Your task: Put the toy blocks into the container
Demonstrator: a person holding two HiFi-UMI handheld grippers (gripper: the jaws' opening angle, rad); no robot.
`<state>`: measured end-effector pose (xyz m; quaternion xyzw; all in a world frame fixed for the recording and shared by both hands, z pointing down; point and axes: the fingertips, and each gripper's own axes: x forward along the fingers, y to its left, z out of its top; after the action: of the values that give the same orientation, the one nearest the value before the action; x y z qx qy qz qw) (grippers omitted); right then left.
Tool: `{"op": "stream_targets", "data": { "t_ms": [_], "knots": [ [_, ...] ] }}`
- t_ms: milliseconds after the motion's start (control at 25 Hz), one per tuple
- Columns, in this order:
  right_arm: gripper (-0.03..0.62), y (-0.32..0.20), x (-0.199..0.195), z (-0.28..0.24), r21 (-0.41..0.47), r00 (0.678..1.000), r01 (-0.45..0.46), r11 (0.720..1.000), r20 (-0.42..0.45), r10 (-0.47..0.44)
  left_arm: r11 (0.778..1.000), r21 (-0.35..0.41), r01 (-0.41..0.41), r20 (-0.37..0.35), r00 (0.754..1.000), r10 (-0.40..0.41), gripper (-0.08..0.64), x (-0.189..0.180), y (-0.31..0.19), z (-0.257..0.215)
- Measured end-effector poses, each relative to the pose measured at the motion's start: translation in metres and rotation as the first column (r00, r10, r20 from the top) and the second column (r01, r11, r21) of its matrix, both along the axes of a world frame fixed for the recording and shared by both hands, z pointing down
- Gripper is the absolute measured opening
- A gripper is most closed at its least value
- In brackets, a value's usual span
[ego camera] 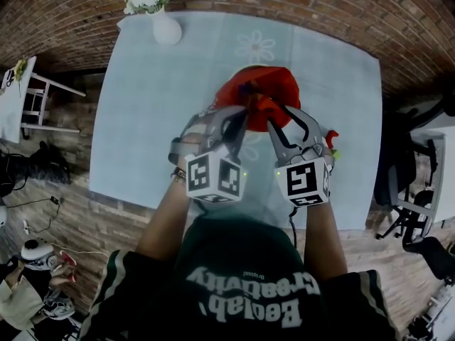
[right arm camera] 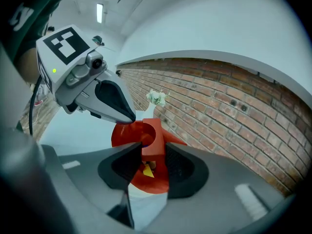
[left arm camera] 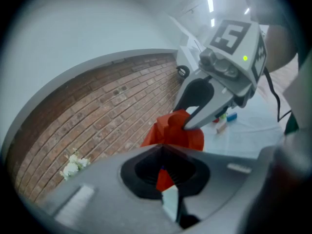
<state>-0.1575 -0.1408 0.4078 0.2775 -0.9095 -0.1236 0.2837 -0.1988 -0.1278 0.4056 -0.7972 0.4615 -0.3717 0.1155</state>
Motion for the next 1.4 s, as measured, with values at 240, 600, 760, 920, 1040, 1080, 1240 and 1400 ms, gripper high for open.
{"op": "stream_targets", "data": {
  "t_ms": [240, 600, 760, 920, 1040, 1080, 1240, 1400],
  "knots": [
    [0.31, -0.009, -0.011, 0.008, 0.002, 1.0, -0.002, 1.0, -0.02, 0.002, 1.0, 0.004, 0.004, -0.01, 1.0, -0.004, 0.003, -0.006, -0.002, -0.003],
    [0.225, -0.002, -0.001, 0.005, 0.039, 0.999, -0.011, 0.999, -0.033, 0.013, 1.0, -0.002, -0.004, -0.015, 1.0, 0.004, 0.003, -0.001, 0.0, -0.002],
    [0.006, 0.003, 0.008, -0.004, 0.079, 0.999, -0.027, 0.997, -0.03, 0.03, 1.0, -0.001, -0.01, -0.005, 1.0, 0.01, 0.005, 0.004, 0.003, -0.002],
    [0.006, 0.01, 0.016, -0.009, 0.082, 1.0, -0.027, 0.996, -0.012, 0.029, 1.0, 0.005, -0.02, 0.002, 1.0, 0.02, 0.005, 0.014, 0.009, -0.006],
    [0.006, 0.018, 0.026, -0.013, 0.084, 0.999, -0.036, 0.996, 0.004, 0.035, 0.999, 0.012, -0.033, 0.008, 0.999, 0.033, 0.005, 0.025, 0.014, -0.008],
    [0.007, 0.02, 0.03, -0.015, 0.089, 0.999, -0.039, 0.995, 0.006, 0.039, 0.999, 0.015, -0.039, 0.011, 0.999, 0.039, 0.005, 0.029, 0.016, -0.009],
    [0.006, 0.031, 0.051, -0.02, 0.109, 0.999, -0.05, 0.993, -0.003, 0.051, 0.998, 0.017, -0.062, 0.017, 0.998, 0.061, 0.004, 0.05, 0.025, -0.012],
    [0.007, 0.042, 0.079, -0.022, 0.111, 0.997, -0.075, 0.991, 0.002, 0.075, 0.995, 0.016, -0.097, 0.016, 0.995, 0.096, 0.005, 0.079, 0.032, -0.013]
  ]
}}
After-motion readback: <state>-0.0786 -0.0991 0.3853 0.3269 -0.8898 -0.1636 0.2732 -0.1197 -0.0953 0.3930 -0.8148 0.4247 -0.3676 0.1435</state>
